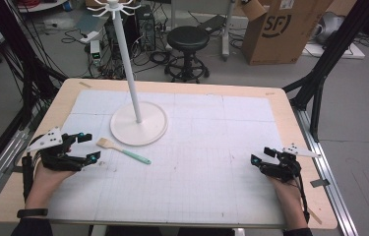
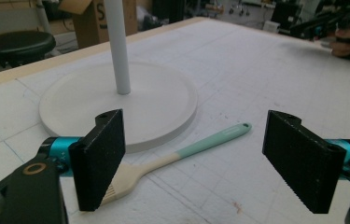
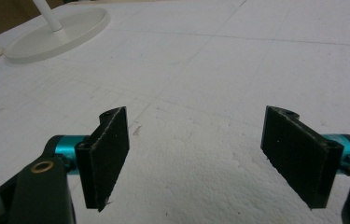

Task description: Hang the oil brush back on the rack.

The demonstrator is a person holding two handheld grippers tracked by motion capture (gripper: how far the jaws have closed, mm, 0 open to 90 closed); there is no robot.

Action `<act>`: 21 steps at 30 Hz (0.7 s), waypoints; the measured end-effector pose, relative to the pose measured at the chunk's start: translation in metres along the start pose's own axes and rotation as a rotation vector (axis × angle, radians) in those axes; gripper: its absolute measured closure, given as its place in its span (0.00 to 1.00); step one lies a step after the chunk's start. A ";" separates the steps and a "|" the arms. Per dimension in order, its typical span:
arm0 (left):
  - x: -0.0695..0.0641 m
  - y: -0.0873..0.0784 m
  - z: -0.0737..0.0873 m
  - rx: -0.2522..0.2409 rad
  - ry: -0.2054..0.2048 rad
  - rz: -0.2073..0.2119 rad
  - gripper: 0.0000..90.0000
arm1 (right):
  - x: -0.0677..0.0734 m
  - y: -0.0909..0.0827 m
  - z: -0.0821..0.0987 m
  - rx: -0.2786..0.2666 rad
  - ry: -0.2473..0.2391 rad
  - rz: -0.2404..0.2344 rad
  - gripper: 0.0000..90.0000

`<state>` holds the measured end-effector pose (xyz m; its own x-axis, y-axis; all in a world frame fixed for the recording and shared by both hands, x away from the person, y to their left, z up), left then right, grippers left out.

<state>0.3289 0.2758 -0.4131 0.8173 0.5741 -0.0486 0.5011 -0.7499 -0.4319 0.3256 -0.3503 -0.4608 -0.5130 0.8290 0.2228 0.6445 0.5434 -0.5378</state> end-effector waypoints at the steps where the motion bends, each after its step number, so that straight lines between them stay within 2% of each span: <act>1: 0.001 0.002 -0.003 0.018 0.010 0.010 0.24 | 0.000 0.000 0.000 0.000 0.000 -0.002 0.26; 4: 0.003 0.010 -0.011 0.054 0.035 0.021 0.24 | 0.000 0.000 0.000 0.002 -0.005 -0.004 0.26; 5: 0.005 0.014 -0.012 0.080 0.040 0.035 0.24 | 0.000 0.000 0.000 0.002 -0.005 -0.004 0.26; 7: 0.006 0.023 -0.014 0.116 0.067 0.033 0.24 | 0.001 0.000 0.000 0.005 -0.007 -0.003 0.26; 14: 0.011 0.050 -0.009 0.243 0.124 0.070 0.26 | 0.001 0.000 0.000 0.004 -0.013 -0.008 0.26; 21: 0.013 0.068 -0.001 0.304 0.165 0.097 0.30 | 0.001 0.000 0.000 0.004 -0.014 -0.009 0.26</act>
<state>0.3737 0.2315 -0.4425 0.9044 0.4255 0.0325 0.3315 -0.6523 -0.6816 0.3254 -0.3490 -0.4607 -0.5264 0.8222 0.2166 0.6375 0.5502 -0.5392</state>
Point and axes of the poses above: each handheld gripper's, and its own axes: y roughly forward along the jaws, z roughly out of its underside, x roughly to its left, the point moved 3 cm from there along y, roughly forward along the jaws, and after that the axes turned 8 degrees about x, right-handed, at the moved point
